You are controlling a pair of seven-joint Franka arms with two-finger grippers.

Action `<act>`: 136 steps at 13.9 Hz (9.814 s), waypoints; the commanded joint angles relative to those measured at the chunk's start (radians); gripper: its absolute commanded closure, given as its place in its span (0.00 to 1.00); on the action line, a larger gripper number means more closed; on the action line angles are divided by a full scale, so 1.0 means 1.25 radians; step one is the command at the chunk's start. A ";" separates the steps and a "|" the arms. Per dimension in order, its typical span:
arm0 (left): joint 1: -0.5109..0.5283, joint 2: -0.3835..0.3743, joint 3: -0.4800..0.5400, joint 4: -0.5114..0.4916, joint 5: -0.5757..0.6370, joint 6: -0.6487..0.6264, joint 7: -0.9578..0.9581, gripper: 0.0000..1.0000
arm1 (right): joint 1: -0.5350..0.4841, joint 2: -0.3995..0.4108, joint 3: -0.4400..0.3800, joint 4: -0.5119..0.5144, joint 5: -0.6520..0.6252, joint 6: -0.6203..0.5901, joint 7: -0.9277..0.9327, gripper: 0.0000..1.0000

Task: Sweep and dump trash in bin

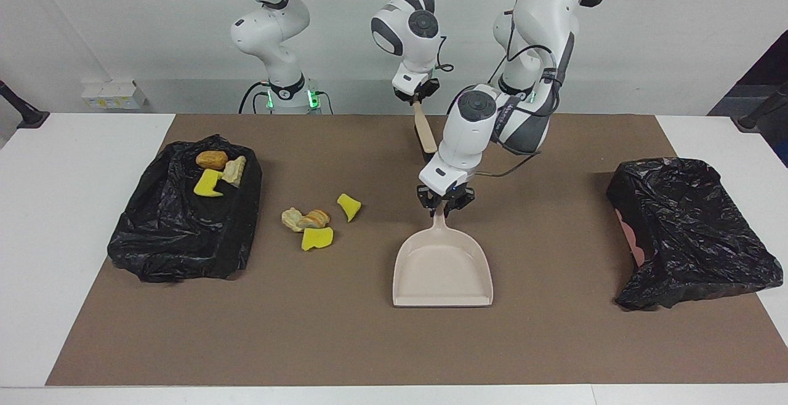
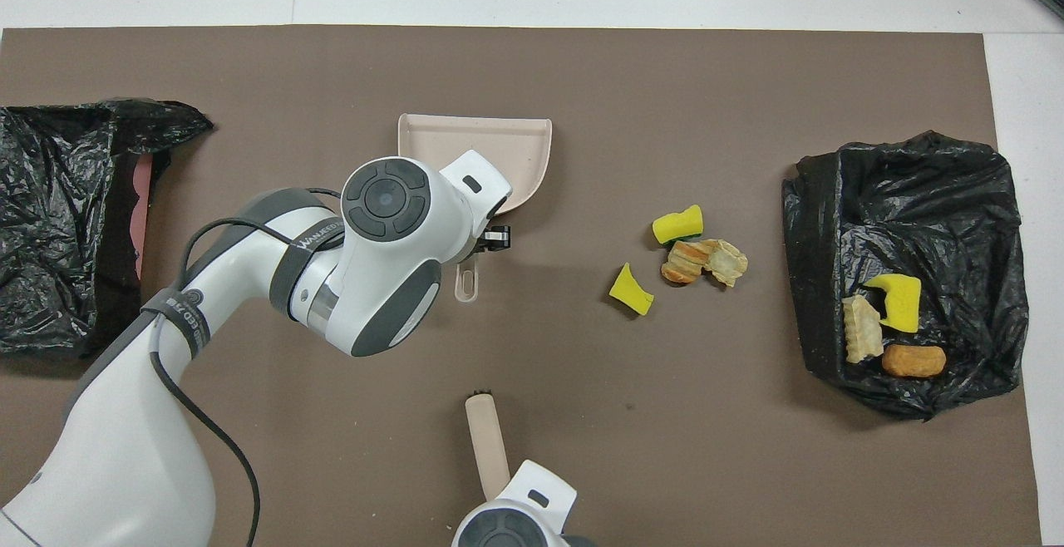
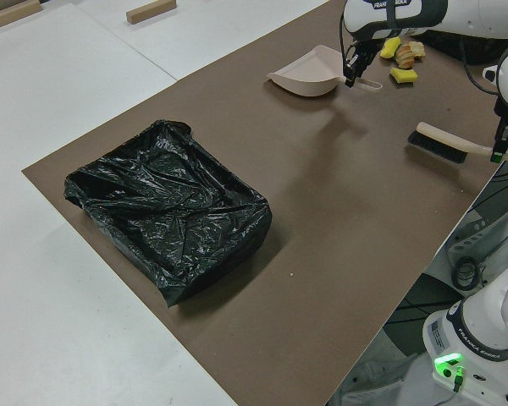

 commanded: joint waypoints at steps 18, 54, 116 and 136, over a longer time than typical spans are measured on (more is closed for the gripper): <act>0.004 -0.173 -0.030 -0.165 -0.001 -0.175 0.896 1.00 | -0.600 0.058 0.005 0.105 -0.491 -0.081 -0.349 1.00; 0.004 -0.388 0.383 -0.217 -0.099 -0.277 1.615 1.00 | -0.124 -0.033 0.012 0.040 -0.024 -0.077 0.054 1.00; 0.002 -0.018 0.016 0.100 -0.008 -0.272 0.174 1.00 | -0.484 -0.041 -0.344 0.497 -0.295 -0.393 -0.574 0.00; -0.039 0.037 -0.018 0.097 0.004 -0.154 -0.017 0.00 | -0.483 -0.035 -0.343 0.504 -0.295 -0.390 -0.575 0.00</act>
